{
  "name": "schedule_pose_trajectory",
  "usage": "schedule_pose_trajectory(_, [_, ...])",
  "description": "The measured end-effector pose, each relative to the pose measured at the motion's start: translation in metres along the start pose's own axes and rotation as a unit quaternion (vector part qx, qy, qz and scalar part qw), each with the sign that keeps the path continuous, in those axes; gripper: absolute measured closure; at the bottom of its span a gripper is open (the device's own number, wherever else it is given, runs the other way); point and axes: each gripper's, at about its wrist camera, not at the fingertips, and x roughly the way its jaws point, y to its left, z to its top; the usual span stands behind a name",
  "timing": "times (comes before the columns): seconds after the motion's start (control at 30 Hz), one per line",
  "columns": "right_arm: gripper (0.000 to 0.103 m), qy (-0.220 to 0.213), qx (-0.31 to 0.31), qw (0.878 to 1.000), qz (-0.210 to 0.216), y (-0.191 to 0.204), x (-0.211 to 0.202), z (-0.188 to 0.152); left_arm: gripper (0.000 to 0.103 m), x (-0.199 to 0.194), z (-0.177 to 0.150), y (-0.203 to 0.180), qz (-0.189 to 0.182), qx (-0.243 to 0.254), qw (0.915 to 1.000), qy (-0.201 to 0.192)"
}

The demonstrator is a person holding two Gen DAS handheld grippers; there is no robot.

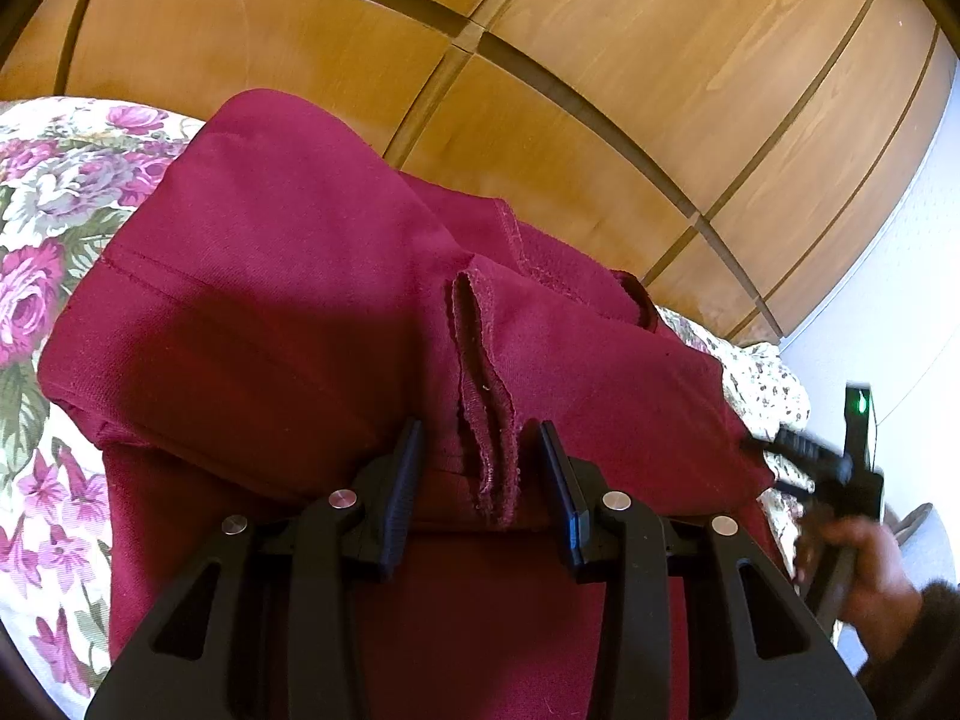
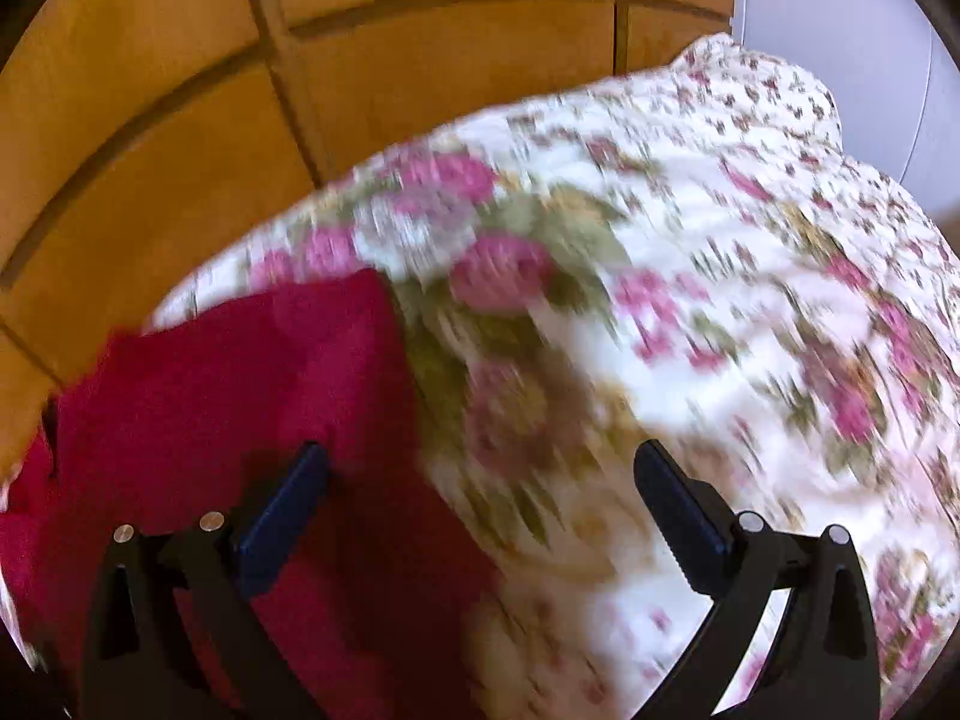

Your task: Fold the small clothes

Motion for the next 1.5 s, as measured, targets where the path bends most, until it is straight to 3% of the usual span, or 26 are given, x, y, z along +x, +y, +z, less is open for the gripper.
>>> schedule_pose_trajectory(0.27, [0.002, 0.012, 0.02, 0.999, 0.026, -0.014, -0.023, -0.017, 0.065, 0.001, 0.001, 0.001, 0.0, -0.002, 1.0, 0.003])
schedule_pose_trajectory(0.43, [0.002, 0.053, 0.038, 0.993, 0.101, -0.017, -0.046, -0.036, 0.065, 0.0, 0.003, 0.001, -0.003, -0.004, 1.0, 0.005])
schedule_pose_trajectory(0.7, [0.002, 0.111, 0.111, 0.974, 0.162, -0.038, -0.067, -0.086, 0.065, -0.012, -0.001, 0.003, -0.012, -0.014, 0.9997, 0.014])
schedule_pose_trajectory(0.77, [0.002, 0.117, 0.095, 0.975, 0.163, -0.039, -0.071, -0.092, 0.06, -0.02, -0.007, -0.001, -0.007, -0.001, 0.9998, 0.02])
schedule_pose_trajectory(0.83, [0.003, 0.115, 0.078, 0.978, 0.155, -0.039, -0.075, -0.094, 0.038, -0.03, -0.016, -0.005, -0.015, 0.011, 0.9994, 0.03])
schedule_pose_trajectory(0.97, [0.007, 0.119, 0.079, 0.977, 0.159, -0.047, -0.081, -0.099, 0.02, -0.041, -0.033, -0.023, 0.009, 0.062, 0.9966, 0.053])
schedule_pose_trajectory(1.03, [0.015, 0.127, 0.082, 0.975, 0.165, -0.052, -0.079, -0.101, 0.009, -0.047, -0.041, -0.029, 0.016, 0.08, 0.9949, 0.061])
schedule_pose_trajectory(1.2, [0.03, 0.134, 0.05, 0.976, 0.164, -0.06, -0.086, -0.112, 0.009, -0.06, -0.049, -0.027, 0.017, 0.074, 0.9948, 0.068])
schedule_pose_trajectory(1.33, [0.034, 0.143, 0.041, 0.973, 0.176, -0.068, -0.091, -0.121, 0.009, -0.074, -0.056, -0.018, 0.004, 0.051, 0.9965, 0.065])
schedule_pose_trajectory(1.5, [0.039, 0.166, 0.033, 0.965, 0.199, -0.078, -0.1, -0.132, 0.009, -0.092, -0.067, -0.015, 0.001, 0.057, 0.9962, 0.066])
